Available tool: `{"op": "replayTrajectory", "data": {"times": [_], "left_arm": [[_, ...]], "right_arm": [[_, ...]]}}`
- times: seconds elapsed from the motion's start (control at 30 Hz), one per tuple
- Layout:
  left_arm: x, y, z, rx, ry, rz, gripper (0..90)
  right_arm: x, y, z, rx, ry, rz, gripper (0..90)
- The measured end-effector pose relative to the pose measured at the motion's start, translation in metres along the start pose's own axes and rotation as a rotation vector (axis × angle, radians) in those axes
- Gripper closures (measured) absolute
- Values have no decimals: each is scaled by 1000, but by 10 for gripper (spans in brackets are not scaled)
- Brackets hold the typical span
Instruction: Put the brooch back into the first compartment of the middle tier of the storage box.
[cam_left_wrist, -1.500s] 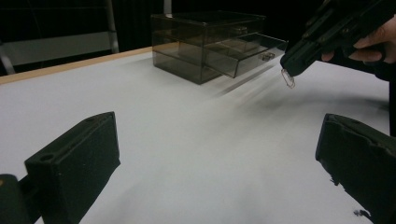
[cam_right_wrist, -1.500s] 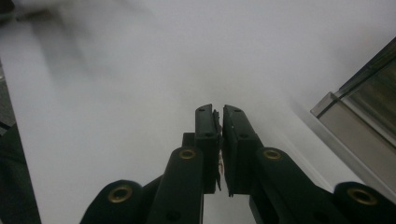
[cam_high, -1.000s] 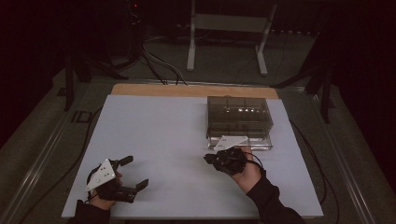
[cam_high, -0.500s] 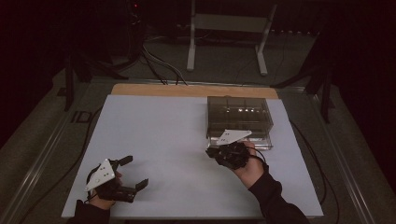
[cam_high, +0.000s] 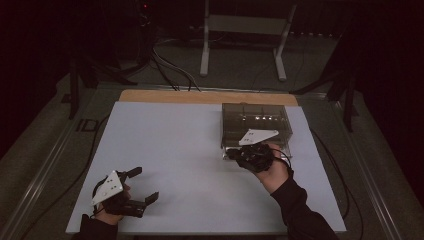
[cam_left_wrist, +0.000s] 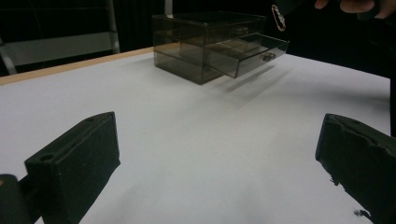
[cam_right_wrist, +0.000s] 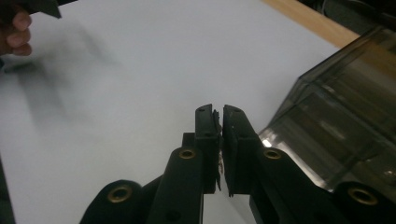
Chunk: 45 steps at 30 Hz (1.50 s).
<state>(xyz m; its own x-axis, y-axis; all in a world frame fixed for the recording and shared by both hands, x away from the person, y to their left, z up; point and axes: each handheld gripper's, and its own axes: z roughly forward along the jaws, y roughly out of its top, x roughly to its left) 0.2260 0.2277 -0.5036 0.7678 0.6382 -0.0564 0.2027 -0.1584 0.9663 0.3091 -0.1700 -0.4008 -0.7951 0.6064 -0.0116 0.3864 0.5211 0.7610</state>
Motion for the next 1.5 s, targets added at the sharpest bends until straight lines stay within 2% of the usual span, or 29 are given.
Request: {"op": "replayTrajectory", "data": {"times": [0.3, 0.77, 1.17, 1.5], "left_arm": [[-1, 0, 0, 5, -1, 4, 4], [0, 0, 0, 2, 2, 0, 4], [0, 0, -1, 2, 3, 2, 4], [0, 0, 0, 3, 4, 5, 4]], "right_arm": [[-14, 8, -7, -12, -36, 11, 854], [-33, 12, -2, -1, -64, 44, 854], [-51, 12, 13, 19, -72, 77, 854], [-67, 4, 32, 50, -72, 128, 854]]}}
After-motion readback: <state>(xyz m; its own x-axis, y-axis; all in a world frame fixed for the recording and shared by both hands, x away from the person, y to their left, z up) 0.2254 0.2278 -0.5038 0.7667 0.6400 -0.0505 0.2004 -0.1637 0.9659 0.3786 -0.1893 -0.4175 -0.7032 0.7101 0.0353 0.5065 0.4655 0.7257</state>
